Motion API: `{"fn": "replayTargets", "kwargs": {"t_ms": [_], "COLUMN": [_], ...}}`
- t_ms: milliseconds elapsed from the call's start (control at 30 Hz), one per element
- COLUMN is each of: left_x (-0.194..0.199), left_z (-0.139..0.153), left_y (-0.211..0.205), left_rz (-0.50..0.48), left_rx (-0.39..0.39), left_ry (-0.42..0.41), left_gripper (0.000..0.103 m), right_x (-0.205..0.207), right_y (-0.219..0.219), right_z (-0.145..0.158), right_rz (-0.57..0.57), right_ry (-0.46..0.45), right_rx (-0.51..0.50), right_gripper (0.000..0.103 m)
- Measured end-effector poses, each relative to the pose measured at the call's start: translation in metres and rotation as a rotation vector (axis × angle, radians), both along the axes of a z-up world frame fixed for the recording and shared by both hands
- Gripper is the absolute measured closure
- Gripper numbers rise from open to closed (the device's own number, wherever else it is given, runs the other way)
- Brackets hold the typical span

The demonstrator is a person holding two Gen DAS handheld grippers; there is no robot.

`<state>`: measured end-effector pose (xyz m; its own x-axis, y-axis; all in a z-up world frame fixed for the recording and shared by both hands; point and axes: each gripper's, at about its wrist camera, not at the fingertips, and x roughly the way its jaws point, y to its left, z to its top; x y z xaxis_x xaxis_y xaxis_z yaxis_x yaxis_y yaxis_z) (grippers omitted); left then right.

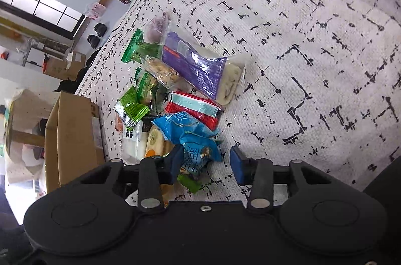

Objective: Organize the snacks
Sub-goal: 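Grasp the orange rice-cracker packet with the left tool while the right tool grasps the blue packet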

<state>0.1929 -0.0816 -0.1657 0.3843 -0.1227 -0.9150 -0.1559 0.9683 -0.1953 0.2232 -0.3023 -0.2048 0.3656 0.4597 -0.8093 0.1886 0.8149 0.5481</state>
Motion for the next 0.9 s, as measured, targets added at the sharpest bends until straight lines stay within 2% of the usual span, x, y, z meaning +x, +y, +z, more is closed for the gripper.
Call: {"fn": "replayTargets", "kwargs": {"t_ms": [167, 300, 333, 367, 467, 900], "left_x": [0.005, 0.003, 0.003, 0.004, 0.003, -0.011], "left_z": [-0.017, -0.022, -0.023, -0.024, -0.023, 0.012], "left_y": [0.0, -0.01, -0.01, -0.01, -0.011, 0.001], "left_rz": [0.0, -0.027, -0.031, -0.032, -0.035, -0.021], "left_rx": [-0.032, -0.041, -0.043, -0.038, -0.04, -0.054], "left_ry": [0.06, 0.068, 0.066, 0.067, 0.073, -0.013], "left_gripper": [0.045, 0.047, 0.05, 0.059, 0.07, 0.071], "right_x": [0.005, 0.008, 0.007, 0.007, 0.004, -0.014], "right_y": [0.003, 0.006, 0.006, 0.007, 0.009, 0.005], "right_z": [-0.007, -0.012, -0.012, -0.012, -0.008, 0.021], "right_rz": [0.018, 0.019, 0.023, 0.037, 0.056, 0.035], "right_ry": [0.017, 0.034, 0.032, 0.027, -0.001, -0.089], "right_rx": [0.027, 0.012, 0.015, 0.023, 0.019, 0.01], "right_gripper": [0.057, 0.063, 0.068, 0.071, 0.074, 0.075]}}
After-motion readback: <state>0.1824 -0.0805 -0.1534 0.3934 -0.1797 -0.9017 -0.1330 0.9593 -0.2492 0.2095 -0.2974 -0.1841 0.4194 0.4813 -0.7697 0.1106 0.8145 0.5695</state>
